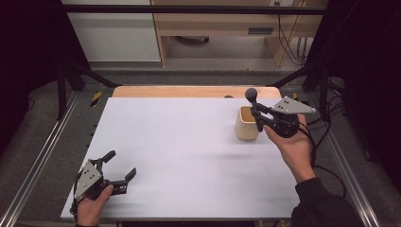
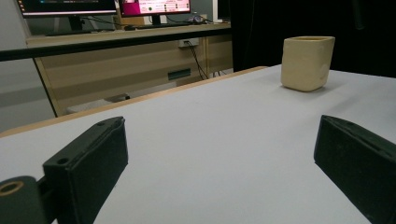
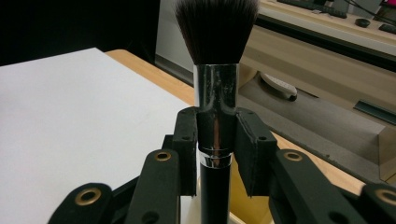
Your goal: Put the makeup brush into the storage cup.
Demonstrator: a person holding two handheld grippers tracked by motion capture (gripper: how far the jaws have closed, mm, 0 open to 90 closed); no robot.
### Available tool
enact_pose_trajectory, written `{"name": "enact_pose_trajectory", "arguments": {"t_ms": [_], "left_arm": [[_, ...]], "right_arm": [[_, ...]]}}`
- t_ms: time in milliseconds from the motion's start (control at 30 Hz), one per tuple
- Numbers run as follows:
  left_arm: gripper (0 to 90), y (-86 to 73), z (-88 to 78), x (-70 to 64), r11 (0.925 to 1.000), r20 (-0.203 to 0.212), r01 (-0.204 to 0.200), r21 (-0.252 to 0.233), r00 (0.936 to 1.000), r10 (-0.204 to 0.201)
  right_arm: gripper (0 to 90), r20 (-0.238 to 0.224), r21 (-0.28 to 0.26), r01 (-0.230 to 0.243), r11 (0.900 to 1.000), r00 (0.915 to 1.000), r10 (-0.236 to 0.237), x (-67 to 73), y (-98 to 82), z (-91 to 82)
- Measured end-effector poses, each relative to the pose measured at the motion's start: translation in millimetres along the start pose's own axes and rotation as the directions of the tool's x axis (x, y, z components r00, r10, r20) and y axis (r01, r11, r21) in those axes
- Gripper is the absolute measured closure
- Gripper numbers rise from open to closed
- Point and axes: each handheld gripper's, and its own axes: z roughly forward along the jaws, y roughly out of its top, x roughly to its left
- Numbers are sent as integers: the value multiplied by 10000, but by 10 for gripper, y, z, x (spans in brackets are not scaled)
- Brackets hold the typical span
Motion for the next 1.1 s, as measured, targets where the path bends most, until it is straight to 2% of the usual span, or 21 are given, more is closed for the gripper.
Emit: {"name": "enact_pose_trajectory", "arguments": {"t_ms": [133, 267, 367, 533, 733, 900, 1100], "left_arm": [[26, -1, 3, -1, 10000, 8, 8, -2, 10000, -8], [22, 3, 6, -8, 10000, 18, 38, -52, 10000, -38], [21, 17, 17, -7, 9998, -5, 107, -157, 9999, -107], [19, 37, 18, -23, 9996, 88, 74, -286, 9999, -72], [18, 47, 18, -12, 9987, 151, 223, -451, 9997, -216], [18, 47, 31, -5, 9979, 252, 342, -545, 9991, -328], [18, 47, 48, -22, 9972, 392, 432, -605, 9984, -409]], "right_arm": [[711, 137, -312, -294, 9991, 9995, 299, -2, -3, -4], [711, 341, -597, -250, 9979, 9991, 271, 33, 14, 12], [711, 504, -948, -383, 9948, 9978, 432, 45, 5, 39], [711, 641, -1244, -508, 9909, 9962, 591, 62, 8, 79], [711, 703, -1314, -423, 9904, 9962, 519, 89, 41, 124], [711, 925, -1454, -262, 9890, 9949, 400, 75, 38, 139], [711, 1089, -1450, -372, 9887, 9926, 533, 21, 8, 178]]}}
